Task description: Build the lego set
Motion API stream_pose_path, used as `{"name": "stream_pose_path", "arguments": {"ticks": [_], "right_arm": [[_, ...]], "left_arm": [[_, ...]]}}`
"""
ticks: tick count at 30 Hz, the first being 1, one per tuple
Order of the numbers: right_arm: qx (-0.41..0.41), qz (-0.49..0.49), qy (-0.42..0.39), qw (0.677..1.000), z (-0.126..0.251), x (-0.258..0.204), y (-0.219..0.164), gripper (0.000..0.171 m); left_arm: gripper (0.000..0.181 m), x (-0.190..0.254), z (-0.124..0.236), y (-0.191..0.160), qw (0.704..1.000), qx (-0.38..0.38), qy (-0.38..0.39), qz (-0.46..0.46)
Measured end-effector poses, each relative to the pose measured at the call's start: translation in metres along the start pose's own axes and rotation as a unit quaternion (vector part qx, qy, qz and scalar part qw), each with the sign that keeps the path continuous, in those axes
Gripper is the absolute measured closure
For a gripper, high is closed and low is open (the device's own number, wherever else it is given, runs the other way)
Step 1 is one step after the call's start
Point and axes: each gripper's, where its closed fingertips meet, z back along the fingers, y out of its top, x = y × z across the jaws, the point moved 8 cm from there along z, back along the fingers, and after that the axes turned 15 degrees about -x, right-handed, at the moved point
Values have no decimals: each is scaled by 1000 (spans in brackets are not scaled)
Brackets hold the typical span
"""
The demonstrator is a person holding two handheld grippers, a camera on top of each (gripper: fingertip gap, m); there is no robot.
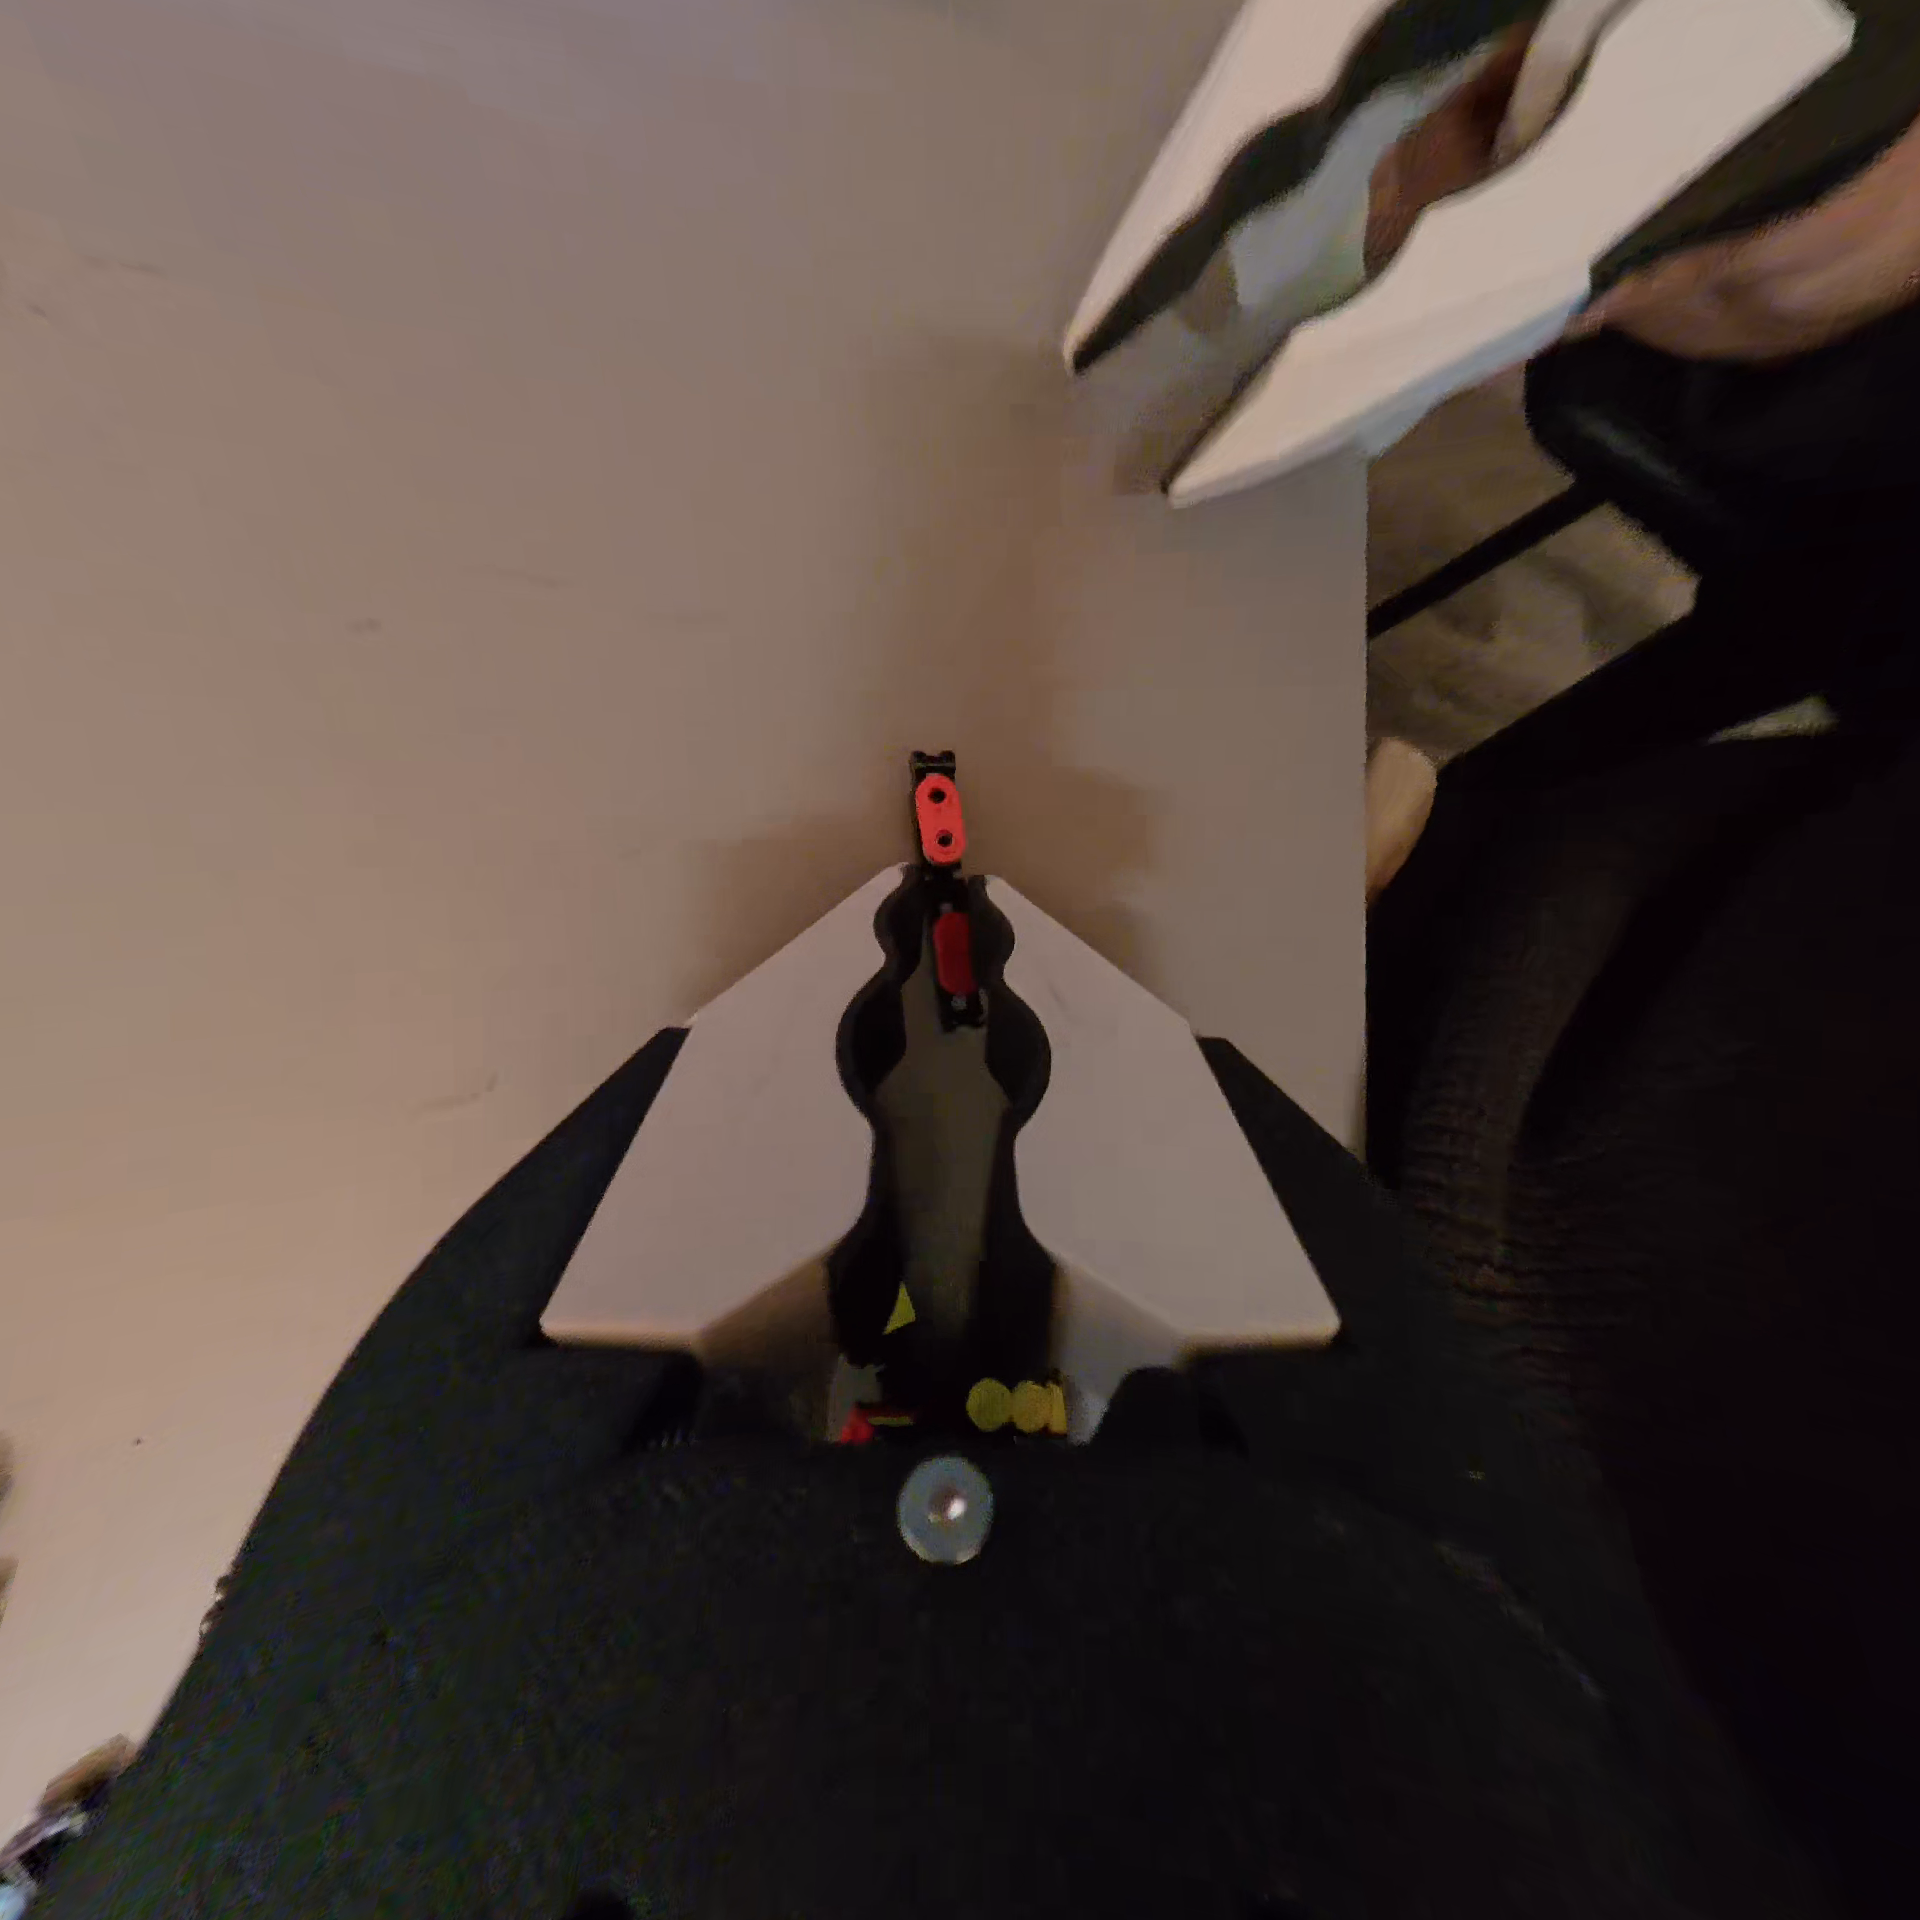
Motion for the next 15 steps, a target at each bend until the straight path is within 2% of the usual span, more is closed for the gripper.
{"name": "stream_pose_path", "arguments": {"ticks": [3,5,8,10,11,15], "right_arm": [[17,-2,-3,1000,1,-4,5,142],[58,-79,6,995,1,-3,11,135],[193,-215,120,950,-1,-13,28,146],[241,-252,165,922,-7,-22,34,146],[249,-262,161,918,-9,-23,35,139],[277,-254,125,918,-4,-25,41,135]], "left_arm": [[175,-7,13,6,998,66,14,21],[175,-6,23,12,992,115,51,14],[176,6,34,21,979,179,99,-14],[177,16,40,25,970,216,106,-23],[177,21,42,26,967,232,106,-22],[177,31,47,27,958,267,102,-24]]}}
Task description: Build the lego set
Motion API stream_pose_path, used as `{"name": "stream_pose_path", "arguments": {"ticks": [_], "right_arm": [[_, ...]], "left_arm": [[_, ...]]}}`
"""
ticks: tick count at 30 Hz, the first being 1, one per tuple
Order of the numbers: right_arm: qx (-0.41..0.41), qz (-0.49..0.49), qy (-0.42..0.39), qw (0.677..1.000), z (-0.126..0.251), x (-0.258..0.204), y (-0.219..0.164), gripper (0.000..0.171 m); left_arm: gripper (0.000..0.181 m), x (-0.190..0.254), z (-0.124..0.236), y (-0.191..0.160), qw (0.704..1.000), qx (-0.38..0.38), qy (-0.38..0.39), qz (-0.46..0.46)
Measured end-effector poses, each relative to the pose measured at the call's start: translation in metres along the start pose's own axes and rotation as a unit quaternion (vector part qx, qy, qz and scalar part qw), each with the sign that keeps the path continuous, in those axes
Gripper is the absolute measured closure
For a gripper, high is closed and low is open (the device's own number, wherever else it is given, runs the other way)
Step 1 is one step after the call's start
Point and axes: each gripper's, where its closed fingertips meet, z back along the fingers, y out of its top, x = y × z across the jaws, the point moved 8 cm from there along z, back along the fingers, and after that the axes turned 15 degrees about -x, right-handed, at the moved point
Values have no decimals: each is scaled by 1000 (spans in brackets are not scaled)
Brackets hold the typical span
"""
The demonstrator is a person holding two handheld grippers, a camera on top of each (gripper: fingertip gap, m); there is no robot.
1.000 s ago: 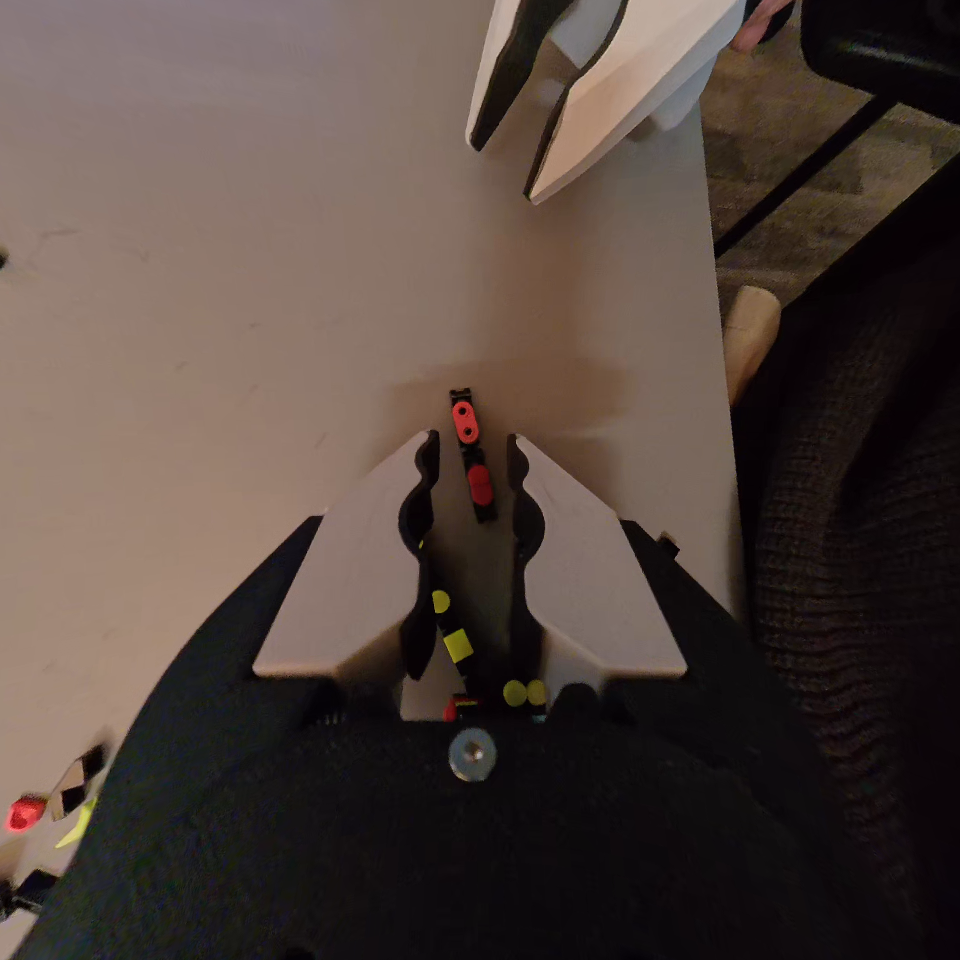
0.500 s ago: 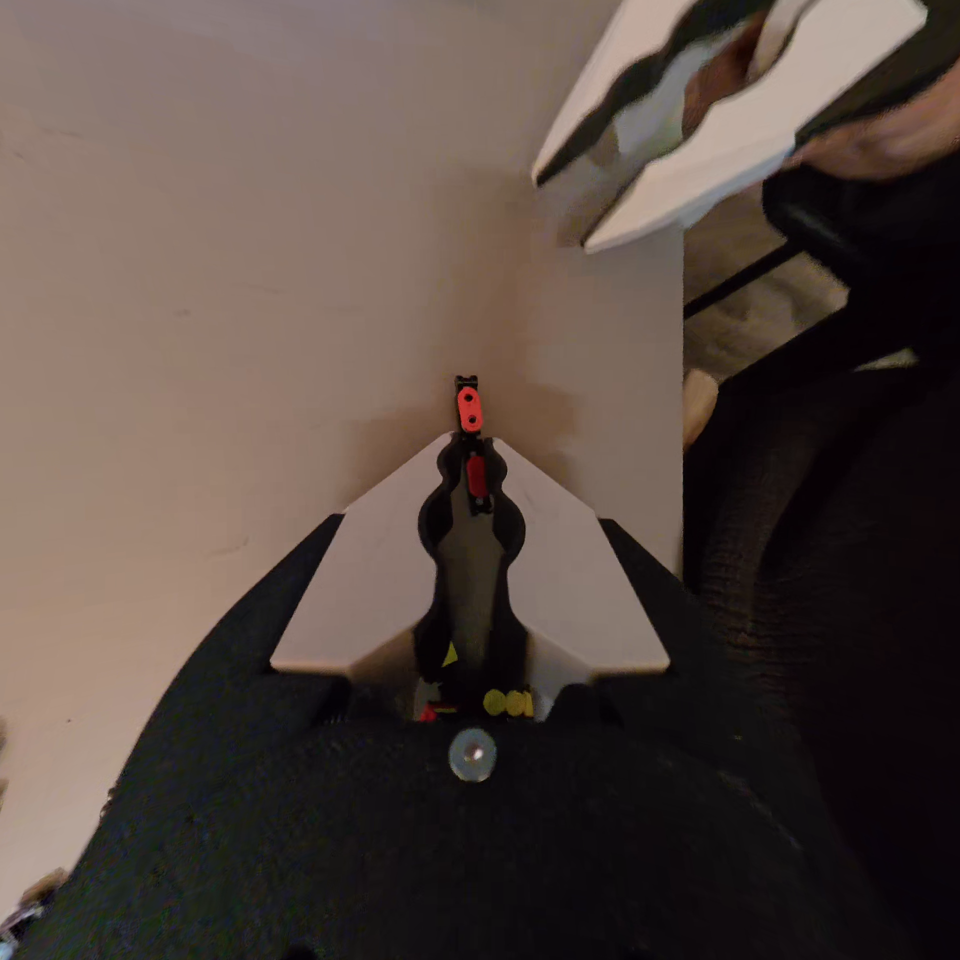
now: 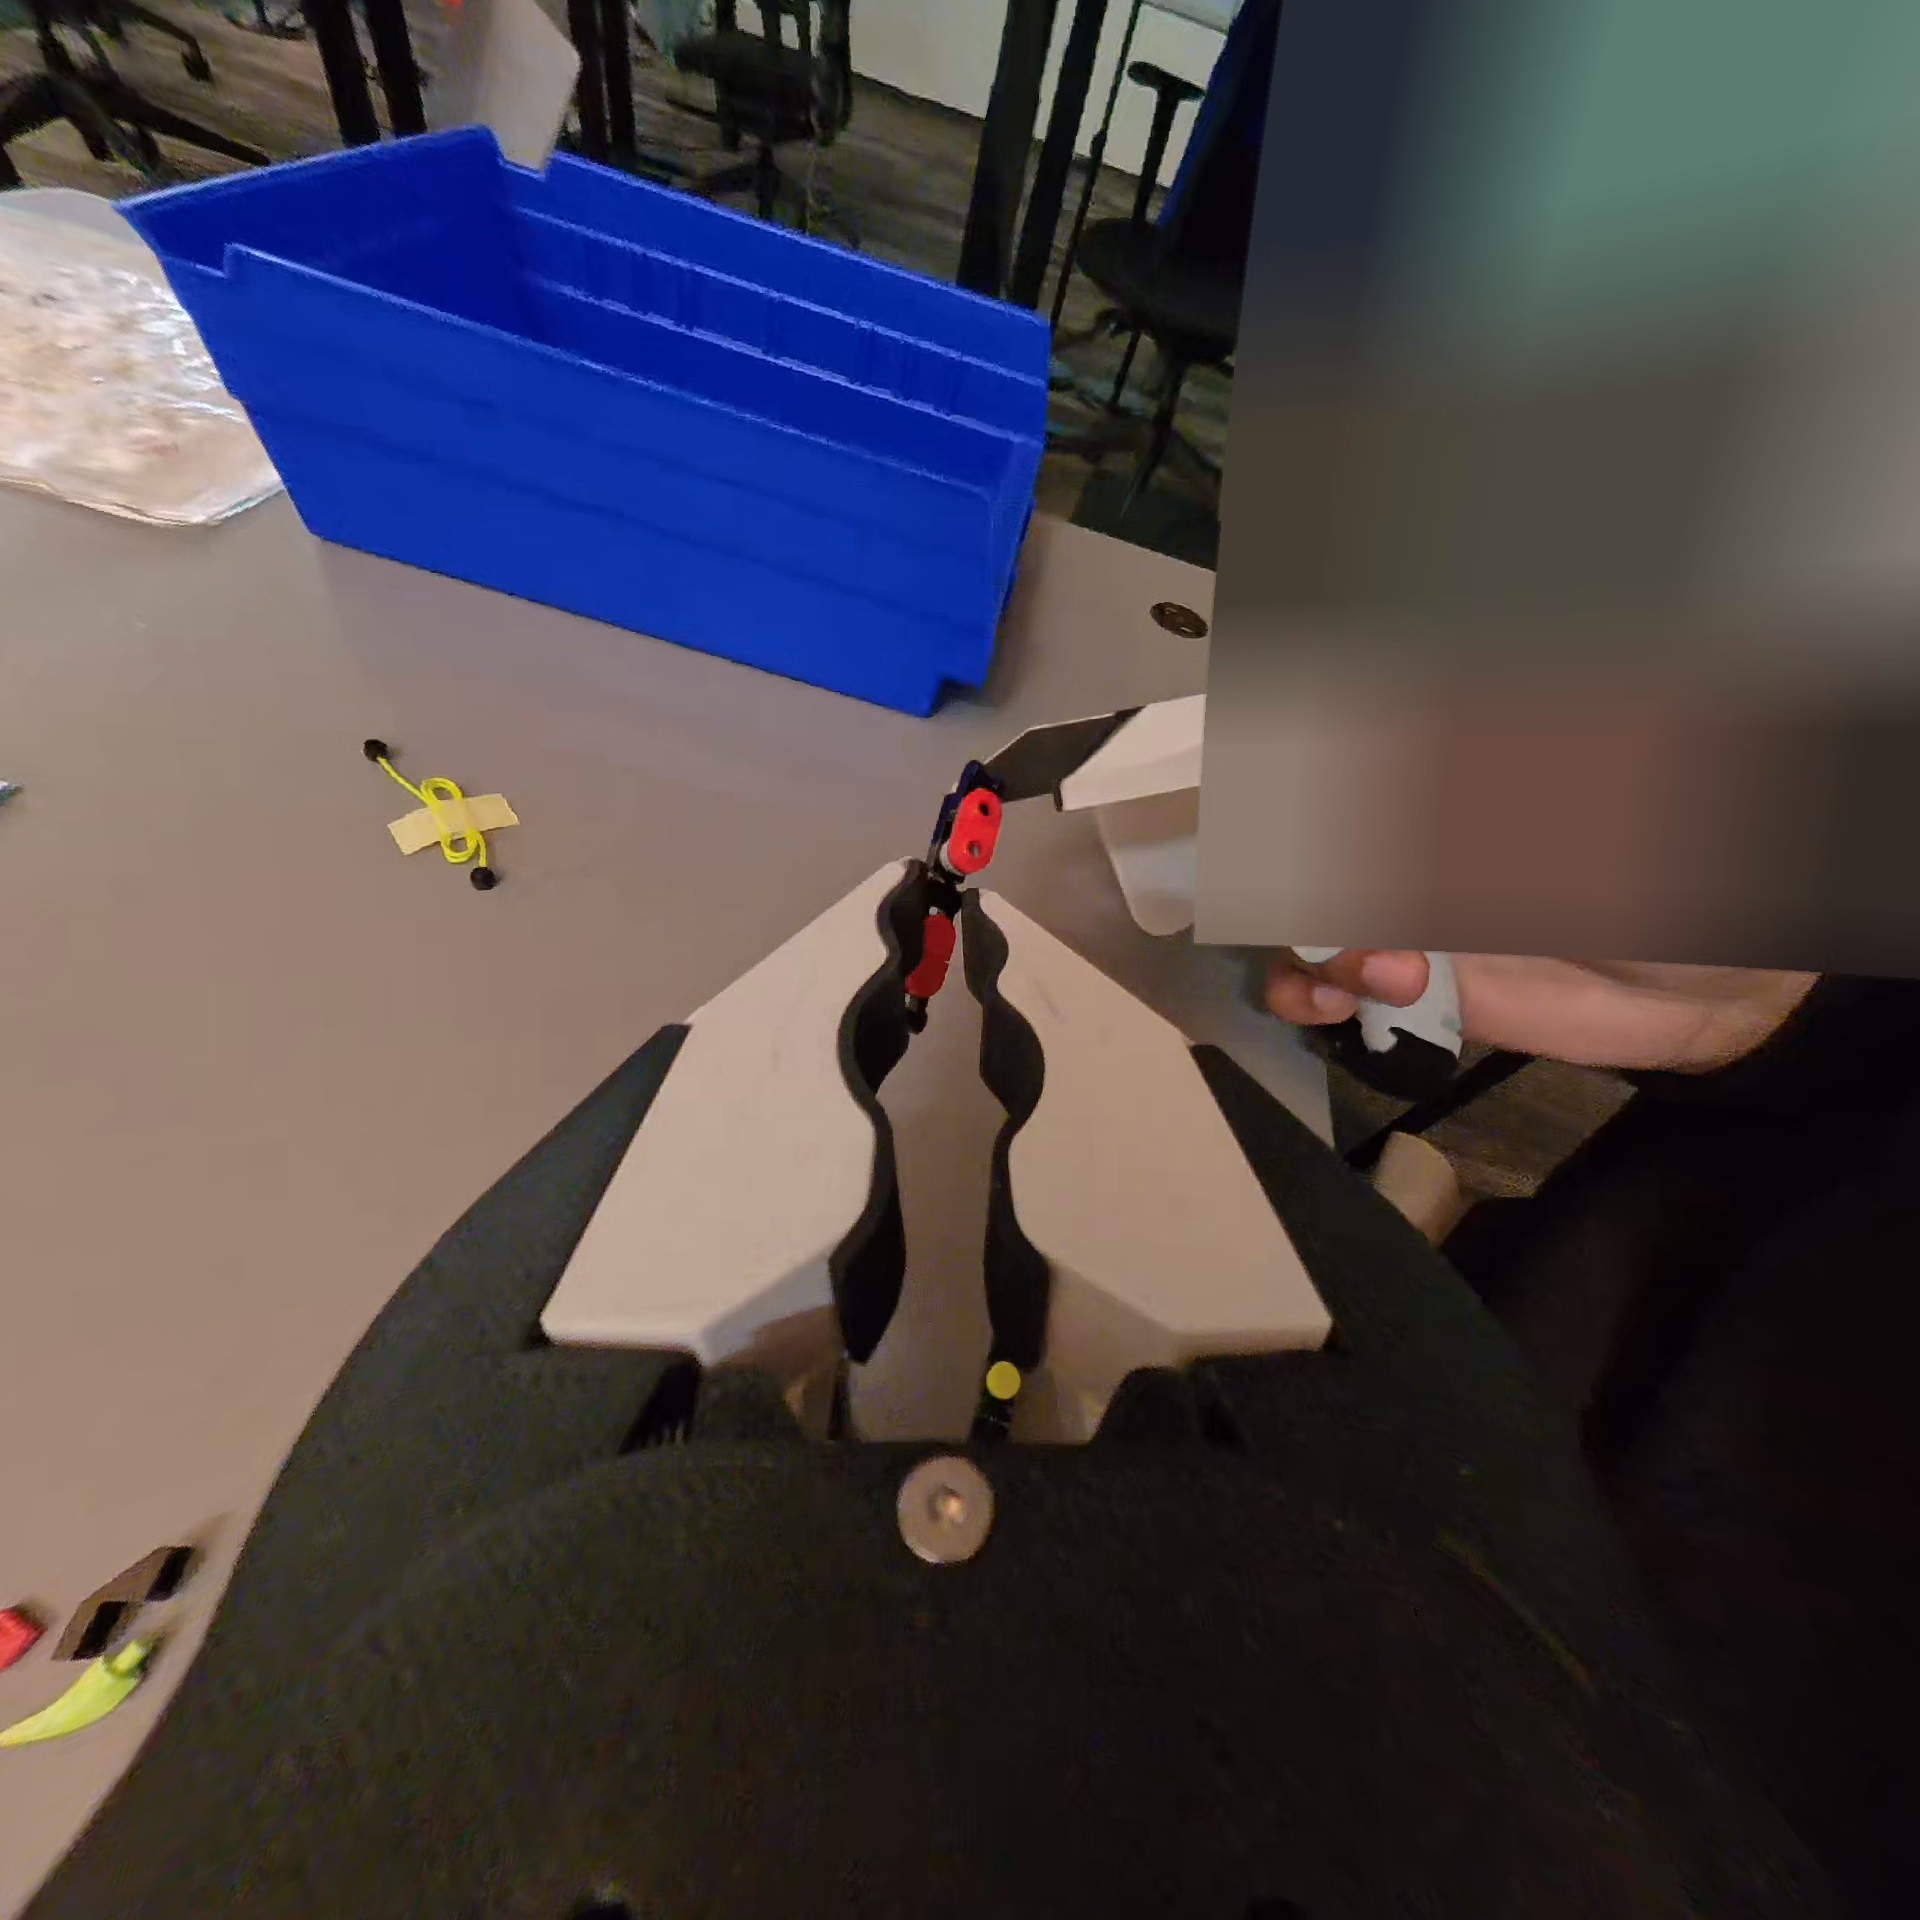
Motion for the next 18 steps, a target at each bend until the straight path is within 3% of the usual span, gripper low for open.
{"name": "stream_pose_path", "arguments": {"ticks": [3,8,16,18], "right_arm": [[-8,-14,31,999,-5,-3,-3,130],[-9,-7,75,997,-5,-9,-3,137],[-8,33,73,997,-2,-16,-1,146],[-8,43,74,996,-1,-17,-1,155]], "left_arm": [[178,3,2,1,1000,21,1,-5],[177,11,7,6,998,49,-2,-35],[179,22,10,7,994,73,12,-77],[180,22,9,7,994,71,12,-77]]}}
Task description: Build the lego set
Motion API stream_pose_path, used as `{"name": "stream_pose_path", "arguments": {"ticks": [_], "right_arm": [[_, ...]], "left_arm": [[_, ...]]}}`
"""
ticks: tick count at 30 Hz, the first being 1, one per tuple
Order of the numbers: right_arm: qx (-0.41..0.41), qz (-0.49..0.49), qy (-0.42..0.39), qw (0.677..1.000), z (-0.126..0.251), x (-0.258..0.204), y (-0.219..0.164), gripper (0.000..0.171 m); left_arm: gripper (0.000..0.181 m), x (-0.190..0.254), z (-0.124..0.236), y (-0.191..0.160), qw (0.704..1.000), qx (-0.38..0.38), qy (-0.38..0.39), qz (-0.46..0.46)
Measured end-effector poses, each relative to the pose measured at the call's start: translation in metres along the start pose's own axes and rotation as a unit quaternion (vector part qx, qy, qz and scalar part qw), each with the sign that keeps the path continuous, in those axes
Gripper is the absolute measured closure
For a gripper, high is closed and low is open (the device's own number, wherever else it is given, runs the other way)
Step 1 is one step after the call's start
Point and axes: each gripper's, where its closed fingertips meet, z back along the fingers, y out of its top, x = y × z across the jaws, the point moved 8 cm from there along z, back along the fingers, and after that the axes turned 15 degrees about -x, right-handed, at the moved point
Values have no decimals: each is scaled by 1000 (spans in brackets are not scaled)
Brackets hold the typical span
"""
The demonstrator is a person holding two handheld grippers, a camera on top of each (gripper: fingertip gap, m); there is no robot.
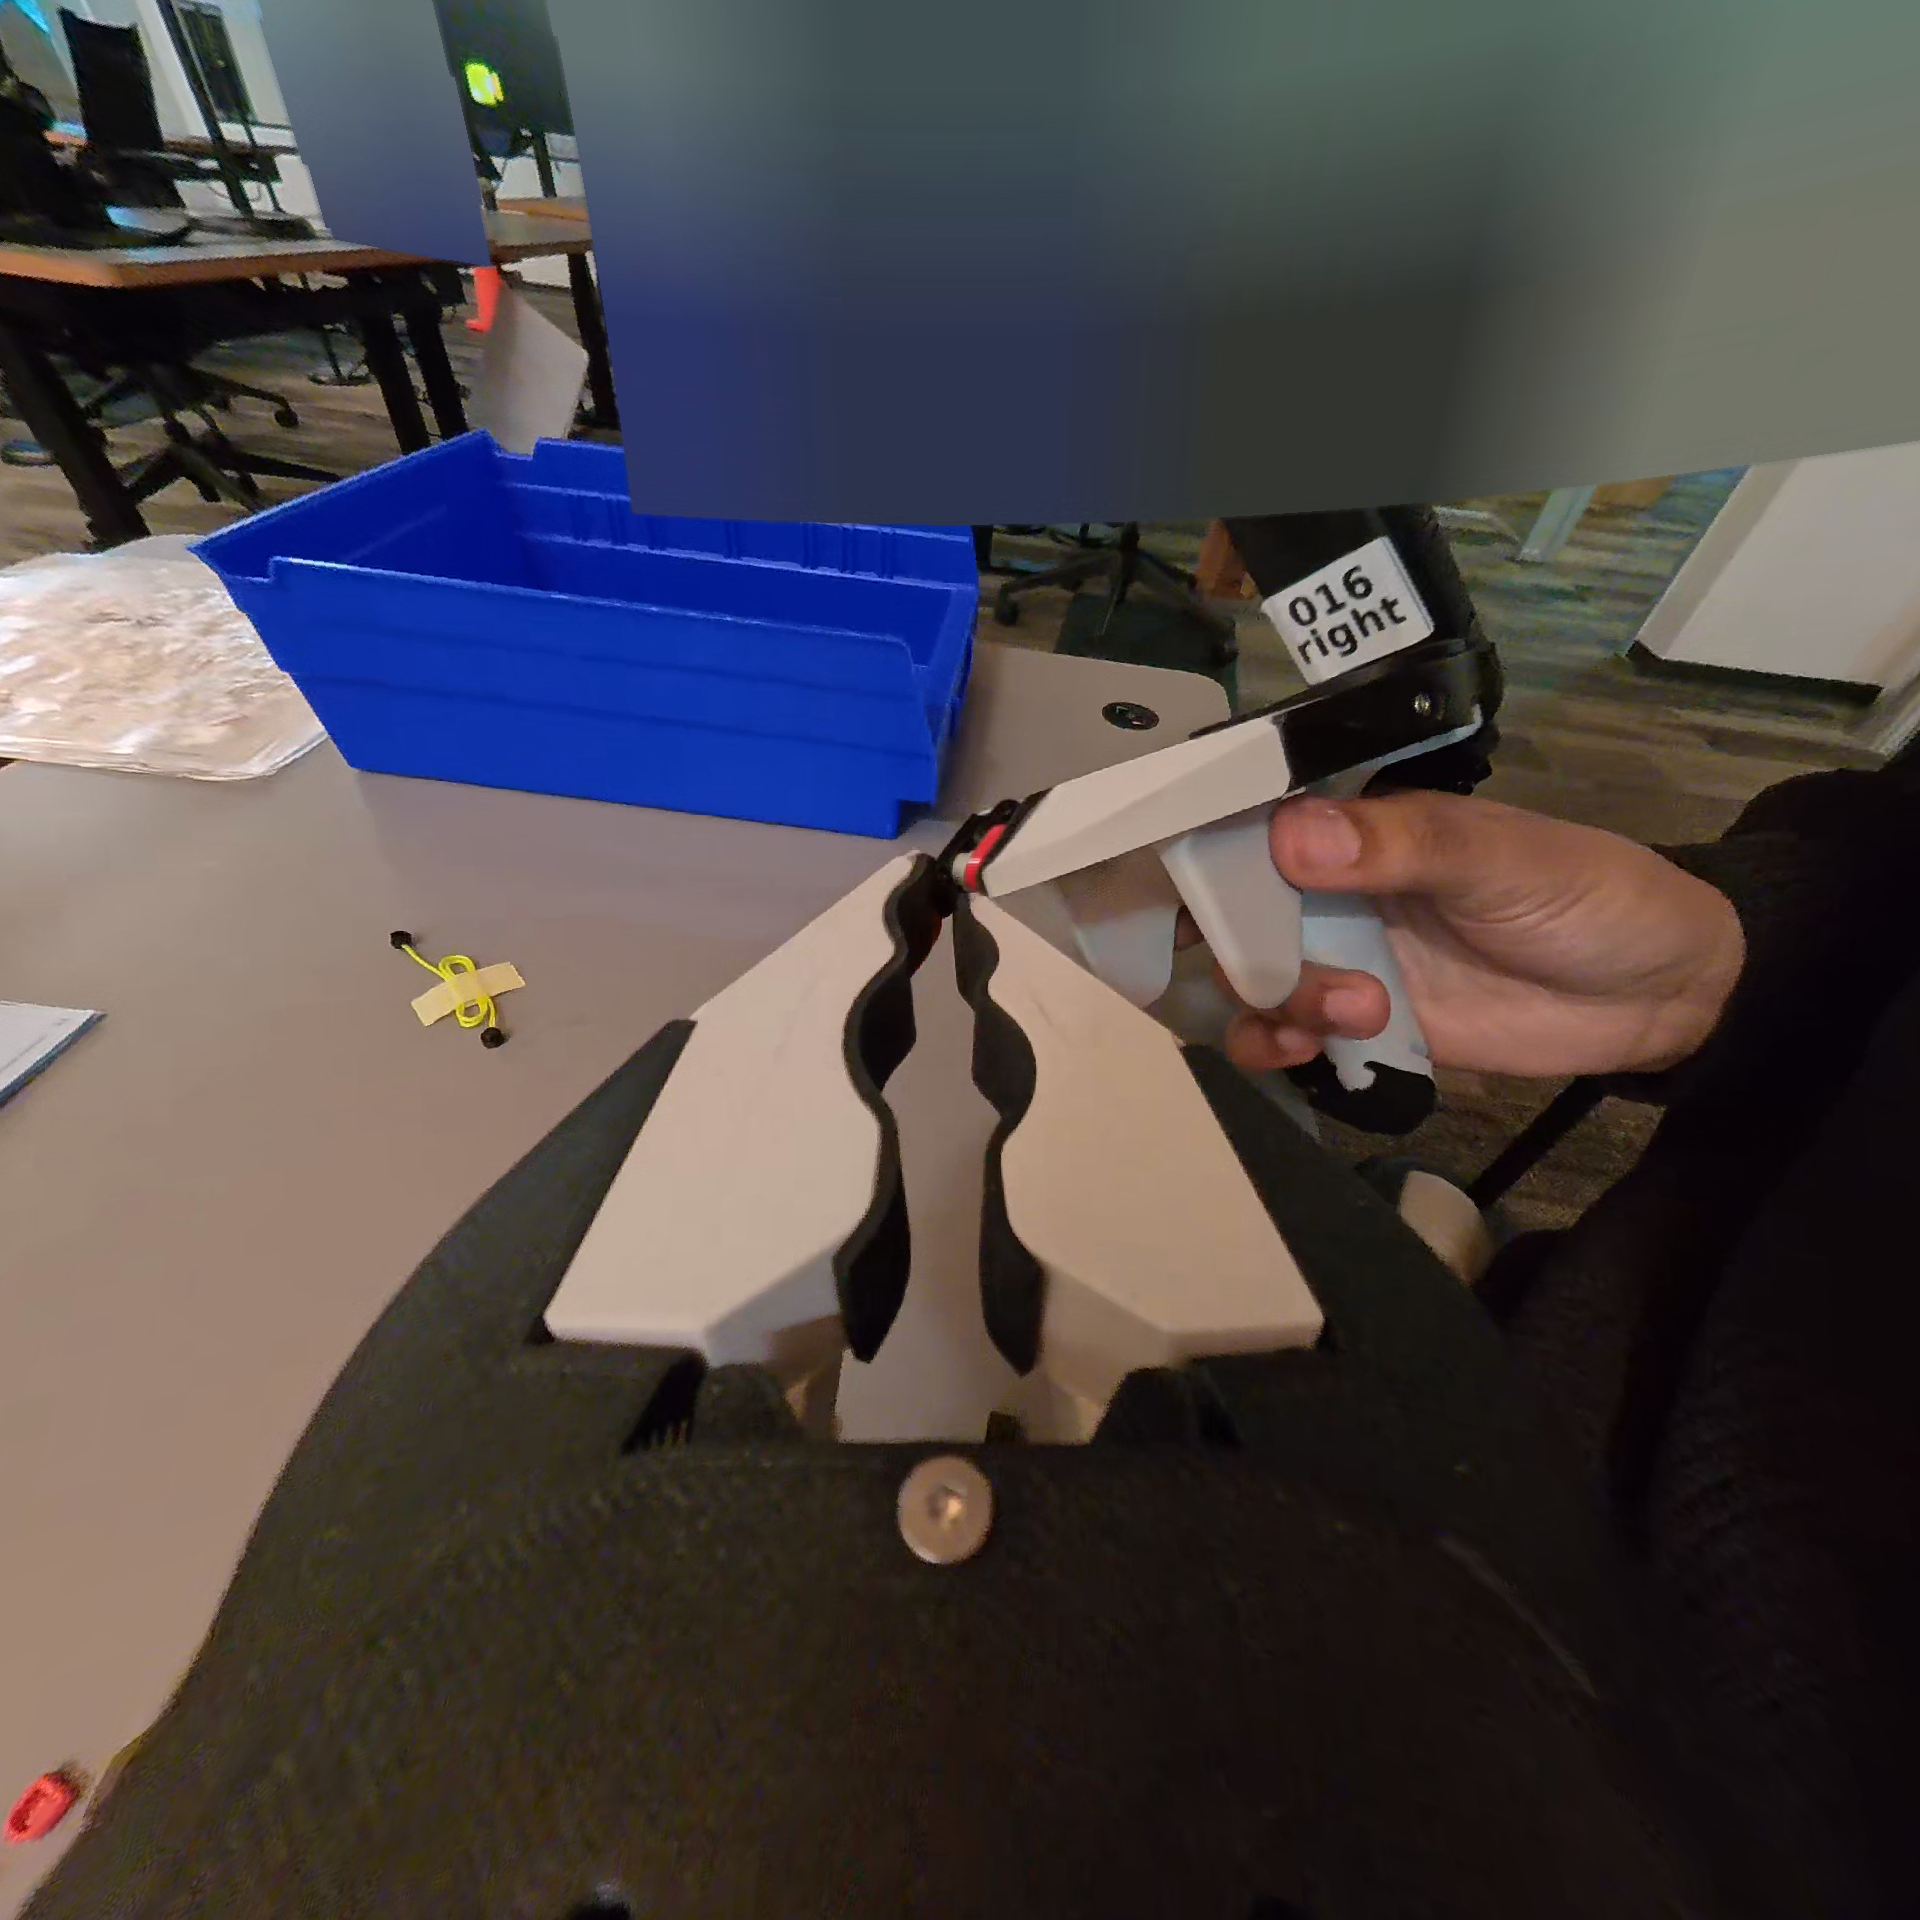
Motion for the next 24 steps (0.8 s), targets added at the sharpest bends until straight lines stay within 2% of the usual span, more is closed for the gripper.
{"name": "stream_pose_path", "arguments": {"ticks": [10,14,16,18,20,24], "right_arm": [[-15,44,7,999,2,-6,4,160],[-39,115,1,993,8,-14,8,160],[-58,151,-3,987,8,-18,7,160],[-61,178,9,982,8,-25,7,160],[-70,198,24,978,7,-30,6,160],[-90,235,53,966,1,-40,1,160]], "left_arm": [[180,-1,4,1,999,22,-31,-5],[171,-7,13,2,995,34,-91,30],[161,-15,19,-1,980,26,-169,103],[160,-19,26,-10,960,23,-234,151],[160,-17,31,-22,955,17,-251,158],[159,-6,36,-28,959,7,-258,117]]}}
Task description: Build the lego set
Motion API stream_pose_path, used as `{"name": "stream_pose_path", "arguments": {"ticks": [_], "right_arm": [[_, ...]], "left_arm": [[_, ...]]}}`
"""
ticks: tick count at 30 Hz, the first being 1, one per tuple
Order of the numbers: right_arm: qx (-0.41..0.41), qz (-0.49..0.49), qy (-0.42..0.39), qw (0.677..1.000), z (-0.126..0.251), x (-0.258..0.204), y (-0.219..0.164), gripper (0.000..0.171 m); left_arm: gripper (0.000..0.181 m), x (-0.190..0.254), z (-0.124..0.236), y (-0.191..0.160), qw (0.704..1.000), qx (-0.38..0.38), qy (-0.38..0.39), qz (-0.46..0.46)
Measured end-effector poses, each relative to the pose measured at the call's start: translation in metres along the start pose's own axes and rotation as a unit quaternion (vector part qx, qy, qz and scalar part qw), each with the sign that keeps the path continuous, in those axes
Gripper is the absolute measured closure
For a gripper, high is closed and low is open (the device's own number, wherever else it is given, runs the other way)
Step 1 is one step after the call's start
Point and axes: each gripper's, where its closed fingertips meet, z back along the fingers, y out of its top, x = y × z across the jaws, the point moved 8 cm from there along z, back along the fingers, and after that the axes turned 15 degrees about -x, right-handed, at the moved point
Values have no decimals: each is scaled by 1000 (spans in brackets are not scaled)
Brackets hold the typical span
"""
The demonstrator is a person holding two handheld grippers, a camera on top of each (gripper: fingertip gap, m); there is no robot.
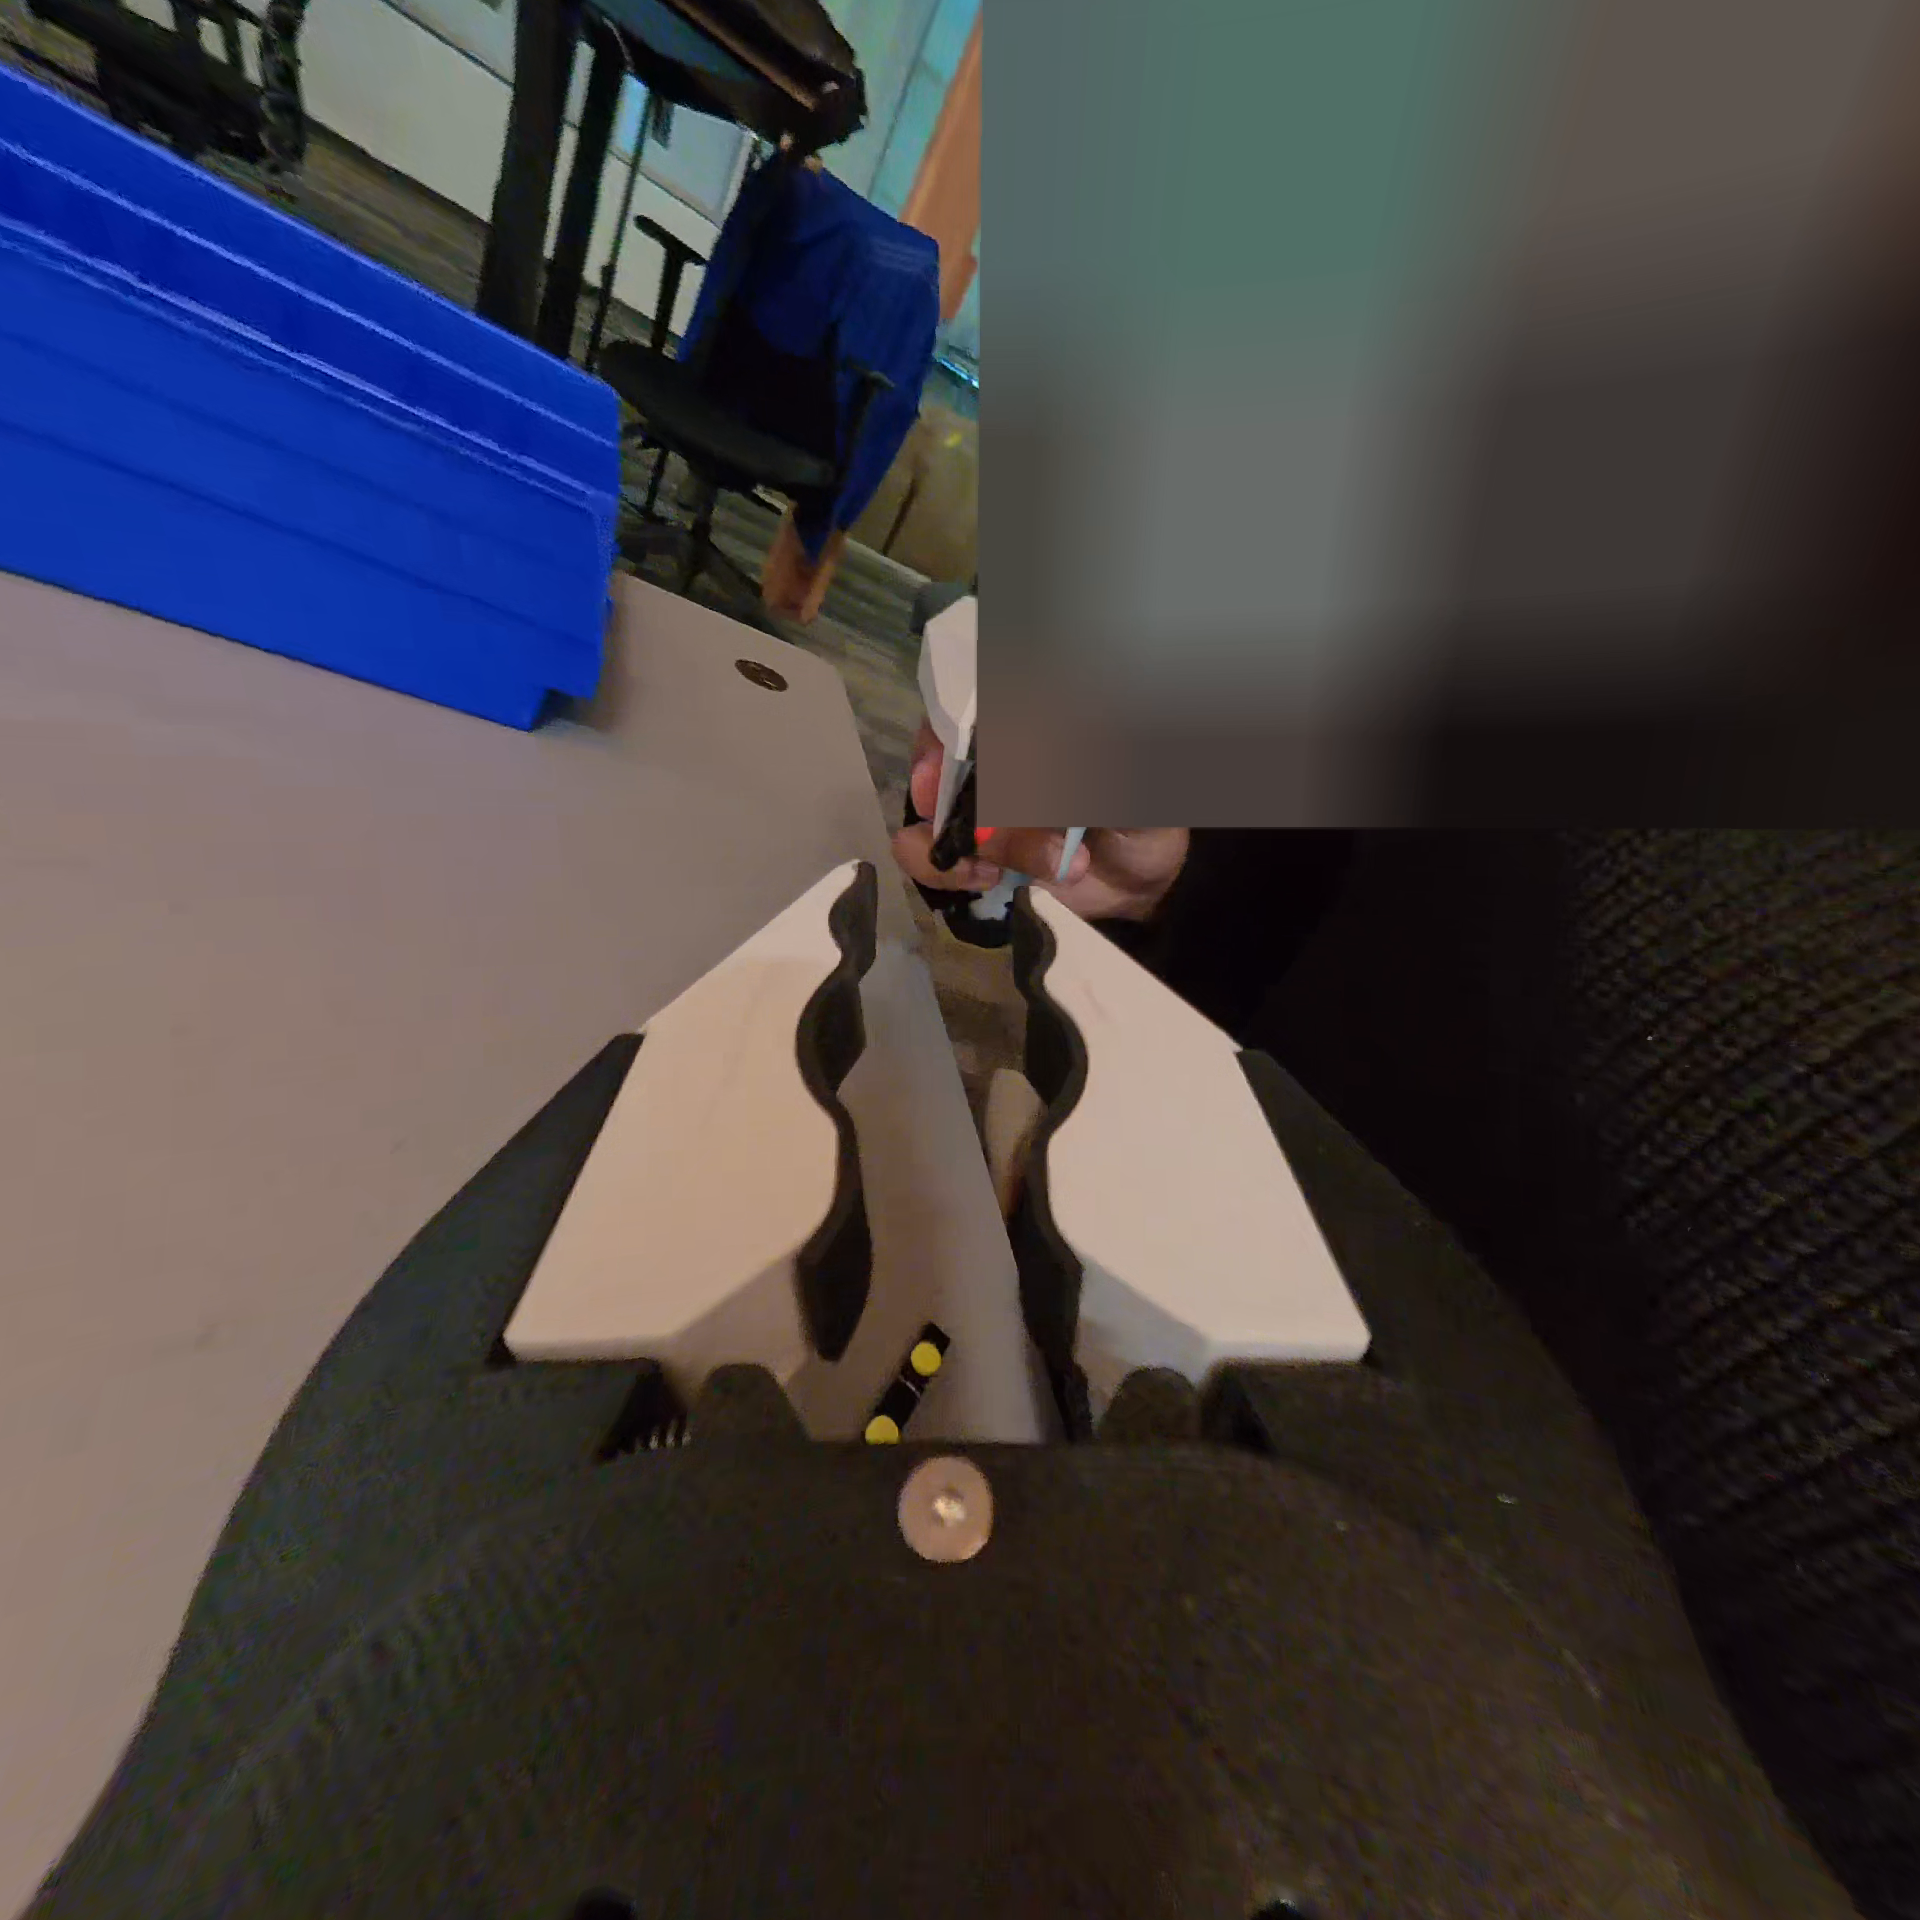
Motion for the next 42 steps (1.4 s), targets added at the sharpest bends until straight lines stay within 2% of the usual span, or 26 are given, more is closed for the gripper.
{"name": "stream_pose_path", "arguments": {"ticks": [6,15,26,28,32,34,37,42], "right_arm": [[-20,-4,21,1000,-6,-4,0,160],[-31,0,34,999,-3,-4,0,160],[-25,13,18,999,-5,-4,-1,160],[-21,19,14,999,-5,-5,-1,154],[-18,14,17,1000,-4,-4,-1,164],[-25,17,9,999,-4,-2,-2,164],[-48,-9,-29,998,-4,12,-7,157],[-68,-60,-89,992,16,39,-16,153]], "left_arm": [[163,9,-1,-3,1000,0,-18,-26],[172,13,-3,-2,999,4,7,-50],[178,13,-3,-2,999,4,1,-51],[179,13,-2,-1,999,15,-5,-44],[179,13,-1,-1,999,11,-13,-44],[178,11,-2,-2,999,5,-4,-41],[178,-3,-2,-6,999,-13,37,-12],[178,-35,1,-18,992,-39,62,104]]}}
